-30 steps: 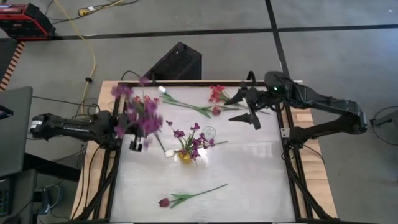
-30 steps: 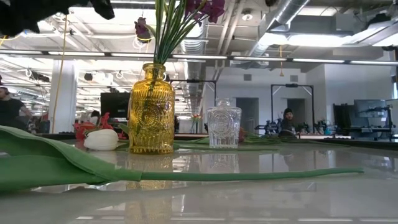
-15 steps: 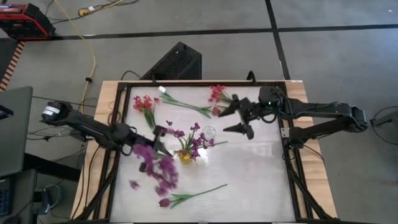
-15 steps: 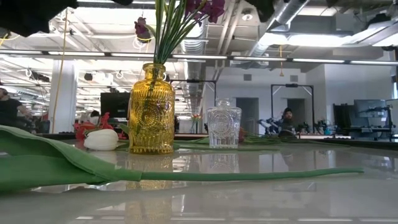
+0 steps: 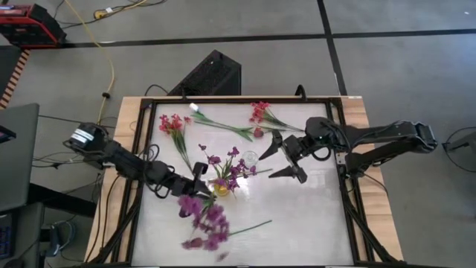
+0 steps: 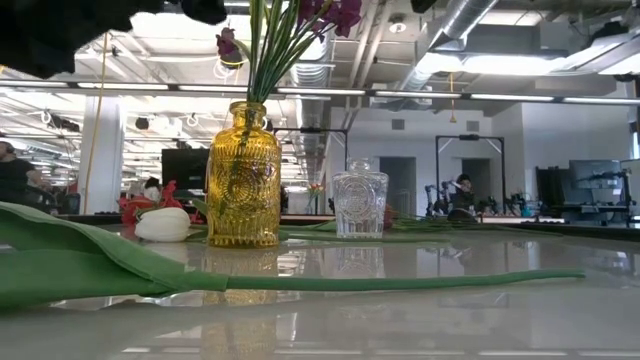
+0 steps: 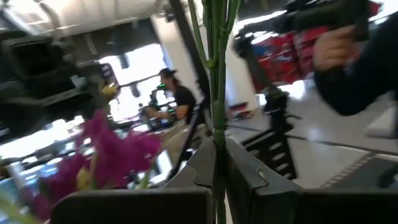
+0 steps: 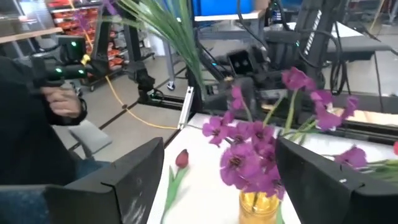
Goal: Sort flowers into vase by color
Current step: Put the purple flowers into the yellow vase
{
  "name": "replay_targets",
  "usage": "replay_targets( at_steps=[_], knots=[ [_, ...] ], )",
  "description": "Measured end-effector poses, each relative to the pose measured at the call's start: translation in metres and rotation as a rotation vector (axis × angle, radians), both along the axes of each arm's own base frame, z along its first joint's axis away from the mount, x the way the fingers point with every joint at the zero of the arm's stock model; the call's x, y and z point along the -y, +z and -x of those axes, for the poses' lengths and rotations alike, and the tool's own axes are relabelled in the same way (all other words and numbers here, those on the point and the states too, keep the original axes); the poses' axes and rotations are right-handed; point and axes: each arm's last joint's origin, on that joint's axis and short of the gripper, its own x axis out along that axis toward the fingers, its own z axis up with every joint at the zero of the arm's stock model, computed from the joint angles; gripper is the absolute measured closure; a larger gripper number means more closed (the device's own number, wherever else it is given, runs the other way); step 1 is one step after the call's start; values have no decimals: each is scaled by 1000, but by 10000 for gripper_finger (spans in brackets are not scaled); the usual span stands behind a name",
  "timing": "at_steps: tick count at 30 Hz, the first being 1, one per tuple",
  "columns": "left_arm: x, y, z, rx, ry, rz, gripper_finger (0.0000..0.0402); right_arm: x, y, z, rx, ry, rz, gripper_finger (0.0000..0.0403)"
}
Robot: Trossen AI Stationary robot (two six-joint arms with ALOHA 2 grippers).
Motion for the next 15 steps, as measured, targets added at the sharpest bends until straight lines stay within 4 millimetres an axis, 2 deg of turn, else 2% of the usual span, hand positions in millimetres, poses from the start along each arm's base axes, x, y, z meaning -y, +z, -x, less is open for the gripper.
replay_targets(
  at_steps=[4,9,15],
  knots=[
    [-6,-10,-6,-34,120,-19,401,-2,-1,-1,-7,10,1,72],
    [-12,-12,-9,-51,144,-9,401,-3,-3,-2,-19,12,1,72],
    [-18,-24,2,-64,190,3,401,-3,-5,-2,-37,12,2,72]
  ],
)
